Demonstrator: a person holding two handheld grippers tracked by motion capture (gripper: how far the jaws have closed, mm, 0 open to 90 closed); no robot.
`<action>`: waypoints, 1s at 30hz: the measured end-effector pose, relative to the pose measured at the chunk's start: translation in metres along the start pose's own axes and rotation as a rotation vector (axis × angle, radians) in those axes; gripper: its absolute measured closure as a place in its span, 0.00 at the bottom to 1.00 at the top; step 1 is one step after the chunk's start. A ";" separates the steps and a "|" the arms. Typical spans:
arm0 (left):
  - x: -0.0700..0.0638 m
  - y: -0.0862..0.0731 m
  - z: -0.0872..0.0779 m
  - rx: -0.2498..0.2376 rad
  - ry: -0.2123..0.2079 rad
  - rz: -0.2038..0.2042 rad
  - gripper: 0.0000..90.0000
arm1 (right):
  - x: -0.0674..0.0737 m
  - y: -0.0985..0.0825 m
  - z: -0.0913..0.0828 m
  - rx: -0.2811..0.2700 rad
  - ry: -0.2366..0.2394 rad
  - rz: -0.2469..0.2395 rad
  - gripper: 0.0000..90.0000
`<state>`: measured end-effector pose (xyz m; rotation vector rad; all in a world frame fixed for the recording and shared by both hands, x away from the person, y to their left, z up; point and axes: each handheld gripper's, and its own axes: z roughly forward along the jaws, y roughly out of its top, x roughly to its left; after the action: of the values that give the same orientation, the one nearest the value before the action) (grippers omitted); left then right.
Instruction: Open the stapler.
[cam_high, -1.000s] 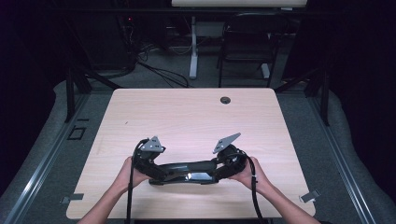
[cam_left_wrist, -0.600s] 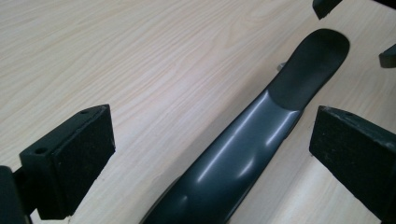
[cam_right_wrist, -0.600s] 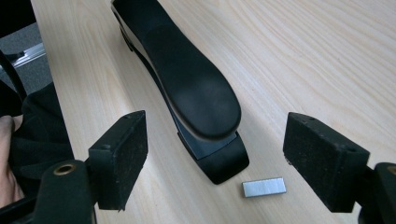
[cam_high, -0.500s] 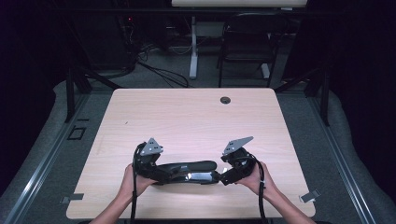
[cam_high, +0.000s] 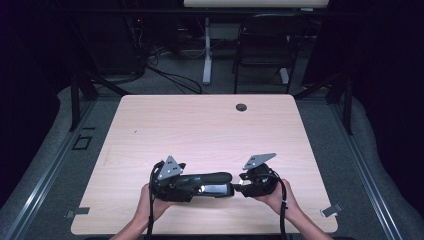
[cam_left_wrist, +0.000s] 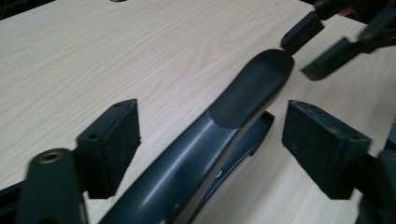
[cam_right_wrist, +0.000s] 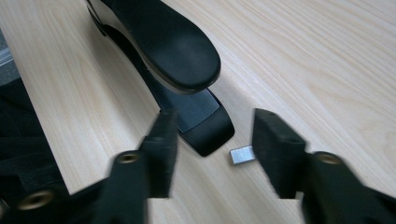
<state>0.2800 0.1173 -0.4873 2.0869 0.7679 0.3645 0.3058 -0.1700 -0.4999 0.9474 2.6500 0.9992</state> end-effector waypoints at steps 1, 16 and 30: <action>-0.003 0.000 0.001 0.007 -0.007 -0.002 0.28 | 0.001 0.000 0.001 -0.004 -0.002 -0.004 0.69; -0.034 -0.009 0.024 0.076 -0.097 0.067 0.71 | 0.019 -0.006 0.025 0.040 0.000 -0.092 1.00; -0.038 -0.022 0.053 0.098 0.023 0.015 1.00 | 0.030 -0.014 0.053 0.026 -0.067 -0.193 1.00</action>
<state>0.2694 0.0690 -0.5354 2.1844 0.7988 0.3657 0.2937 -0.1304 -0.5473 0.6999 2.6435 0.8766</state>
